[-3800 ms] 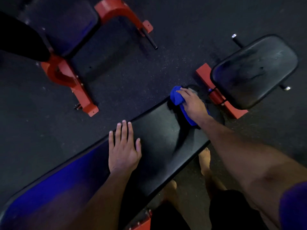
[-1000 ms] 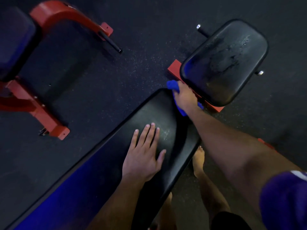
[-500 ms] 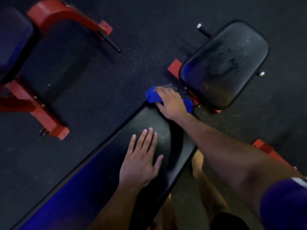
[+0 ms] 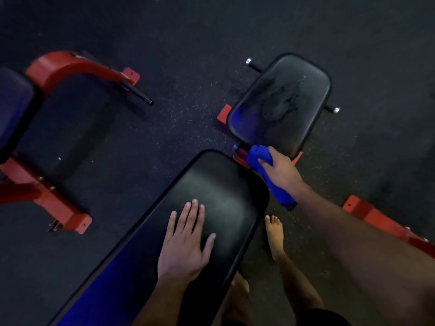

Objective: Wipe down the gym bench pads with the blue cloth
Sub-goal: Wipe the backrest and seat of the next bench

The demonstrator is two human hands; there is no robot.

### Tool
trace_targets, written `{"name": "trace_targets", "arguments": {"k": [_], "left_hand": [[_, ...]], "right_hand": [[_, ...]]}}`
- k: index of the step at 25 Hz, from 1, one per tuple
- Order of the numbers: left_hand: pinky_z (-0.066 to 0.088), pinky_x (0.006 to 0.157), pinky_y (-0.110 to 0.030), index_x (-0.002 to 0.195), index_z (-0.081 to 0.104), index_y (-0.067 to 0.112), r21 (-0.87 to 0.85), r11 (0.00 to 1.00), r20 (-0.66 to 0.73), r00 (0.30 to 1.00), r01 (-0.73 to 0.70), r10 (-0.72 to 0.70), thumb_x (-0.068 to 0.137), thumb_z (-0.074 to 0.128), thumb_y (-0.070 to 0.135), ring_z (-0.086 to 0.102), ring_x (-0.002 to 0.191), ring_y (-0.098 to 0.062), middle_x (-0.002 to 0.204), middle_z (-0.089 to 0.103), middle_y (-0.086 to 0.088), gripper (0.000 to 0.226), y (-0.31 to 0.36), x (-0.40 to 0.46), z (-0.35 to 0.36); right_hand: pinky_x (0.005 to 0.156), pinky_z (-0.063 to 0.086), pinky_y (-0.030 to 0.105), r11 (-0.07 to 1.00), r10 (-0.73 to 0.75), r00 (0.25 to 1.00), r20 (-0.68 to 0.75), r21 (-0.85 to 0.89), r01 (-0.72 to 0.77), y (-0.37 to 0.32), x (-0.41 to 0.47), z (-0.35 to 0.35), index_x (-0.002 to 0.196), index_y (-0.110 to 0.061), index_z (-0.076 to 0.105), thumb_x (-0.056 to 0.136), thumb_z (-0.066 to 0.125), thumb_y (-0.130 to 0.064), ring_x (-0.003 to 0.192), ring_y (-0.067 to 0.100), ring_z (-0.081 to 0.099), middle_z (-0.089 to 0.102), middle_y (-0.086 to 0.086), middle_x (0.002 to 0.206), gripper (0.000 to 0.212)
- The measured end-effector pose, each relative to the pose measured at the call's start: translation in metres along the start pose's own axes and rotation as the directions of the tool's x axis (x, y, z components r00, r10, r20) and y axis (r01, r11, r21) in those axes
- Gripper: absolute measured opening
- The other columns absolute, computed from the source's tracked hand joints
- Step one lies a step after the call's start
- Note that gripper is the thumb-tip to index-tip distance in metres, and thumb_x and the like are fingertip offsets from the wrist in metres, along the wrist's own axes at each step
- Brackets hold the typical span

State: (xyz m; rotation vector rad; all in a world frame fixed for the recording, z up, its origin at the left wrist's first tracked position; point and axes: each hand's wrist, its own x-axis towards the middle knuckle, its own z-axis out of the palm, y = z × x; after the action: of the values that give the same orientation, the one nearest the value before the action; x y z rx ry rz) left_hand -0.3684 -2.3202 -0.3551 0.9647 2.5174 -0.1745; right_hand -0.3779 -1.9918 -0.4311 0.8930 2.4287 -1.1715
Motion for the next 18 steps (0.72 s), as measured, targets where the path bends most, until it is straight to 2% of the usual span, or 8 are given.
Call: {"name": "trace_targets", "arguments": {"k": [4,6,8,10,12,13,15,18], "left_hand": [[0.009,0.125,-0.046,0.158,0.030,0.014,0.016,1.000,-0.012,1.000,0.015,-0.015,0.103,0.028,0.058,0.019,0.156,-0.021,0.167,0.025,-0.007,0.071,0.004,0.001,-0.004],[0.003,0.126,-0.043,0.158,0.030,0.014,0.039,0.999,0.012,1.000,0.025,-0.025,0.104,0.024,0.059,0.017,0.156,-0.020,0.167,0.025,-0.006,0.071,0.002,0.000,-0.003],[0.001,0.126,-0.041,0.158,0.031,0.014,0.066,0.998,0.023,1.000,0.017,-0.018,0.104,0.020,0.061,0.017,0.155,-0.019,0.166,0.027,-0.006,0.072,0.003,-0.001,-0.003],[0.015,0.125,-0.043,0.154,0.042,0.014,0.062,0.998,0.004,1.000,0.001,-0.001,0.104,0.017,0.064,0.033,0.149,-0.022,0.160,0.040,-0.009,0.075,0.006,-0.001,-0.009],[0.040,0.111,-0.048,0.142,0.060,0.016,0.042,0.999,-0.049,0.999,-0.001,0.003,0.104,0.016,0.065,0.059,0.127,-0.028,0.140,0.062,-0.010,0.076,0.012,0.026,-0.025],[0.045,0.106,-0.048,0.137,0.064,0.017,0.022,0.999,-0.084,0.996,-0.030,0.032,0.104,0.017,0.063,0.064,0.118,-0.028,0.131,0.067,-0.009,0.074,0.018,0.052,-0.031],[0.037,0.112,-0.047,0.144,0.057,0.015,-0.024,0.986,-0.184,0.971,-0.162,0.155,0.104,0.026,0.057,0.060,0.125,-0.028,0.138,0.063,-0.010,0.065,0.035,0.122,-0.042],[0.018,0.123,-0.048,0.158,0.034,0.011,-0.014,0.937,-0.283,0.900,-0.349,0.331,0.104,0.031,0.047,0.033,0.151,-0.026,0.164,0.035,-0.010,0.065,0.072,0.268,-0.054]], "right_hand": [[0.077,0.046,0.030,0.877,0.318,0.933,-0.169,0.427,-0.221,0.021,-0.052,-0.045,0.118,-0.027,0.060,0.098,0.056,-0.032,0.093,0.019,0.063,0.067,-0.002,0.105,0.021],[0.076,0.047,0.033,0.805,0.420,0.891,-0.169,0.523,-0.281,0.028,-0.069,-0.057,0.115,-0.028,0.060,0.096,0.057,-0.033,0.091,0.018,0.063,0.067,-0.002,0.105,0.020],[0.082,0.049,0.039,0.757,0.476,0.861,-0.179,0.583,-0.297,0.034,-0.080,-0.072,0.105,-0.027,0.059,0.095,0.058,-0.035,0.093,0.021,0.063,0.067,0.001,0.101,0.013],[0.085,0.049,0.041,0.713,0.499,0.848,-0.181,0.642,-0.282,0.038,-0.086,-0.087,0.100,-0.030,0.056,0.096,0.058,-0.035,0.092,0.019,0.063,0.065,0.002,0.101,0.007],[0.089,0.049,0.042,0.702,0.492,0.845,-0.209,0.670,-0.243,0.044,-0.084,-0.096,0.102,-0.034,0.054,0.096,0.058,-0.037,0.094,0.017,0.063,0.064,0.000,0.104,0.008],[0.090,0.049,0.043,0.719,0.476,0.846,-0.238,0.660,-0.219,0.047,-0.079,-0.098,0.106,-0.035,0.054,0.095,0.058,-0.039,0.096,0.016,0.063,0.063,-0.001,0.106,0.012],[0.092,0.049,0.044,0.762,0.435,0.849,-0.300,0.625,-0.170,0.049,-0.065,-0.098,0.115,-0.034,0.053,0.094,0.060,-0.042,0.099,0.014,0.062,0.061,-0.003,0.111,0.024],[0.095,0.049,0.042,0.799,0.394,0.831,-0.392,0.593,-0.099,0.058,-0.026,-0.096,0.123,-0.030,0.052,0.095,0.059,-0.040,0.099,0.008,0.058,0.057,-0.005,0.114,0.031]]}}
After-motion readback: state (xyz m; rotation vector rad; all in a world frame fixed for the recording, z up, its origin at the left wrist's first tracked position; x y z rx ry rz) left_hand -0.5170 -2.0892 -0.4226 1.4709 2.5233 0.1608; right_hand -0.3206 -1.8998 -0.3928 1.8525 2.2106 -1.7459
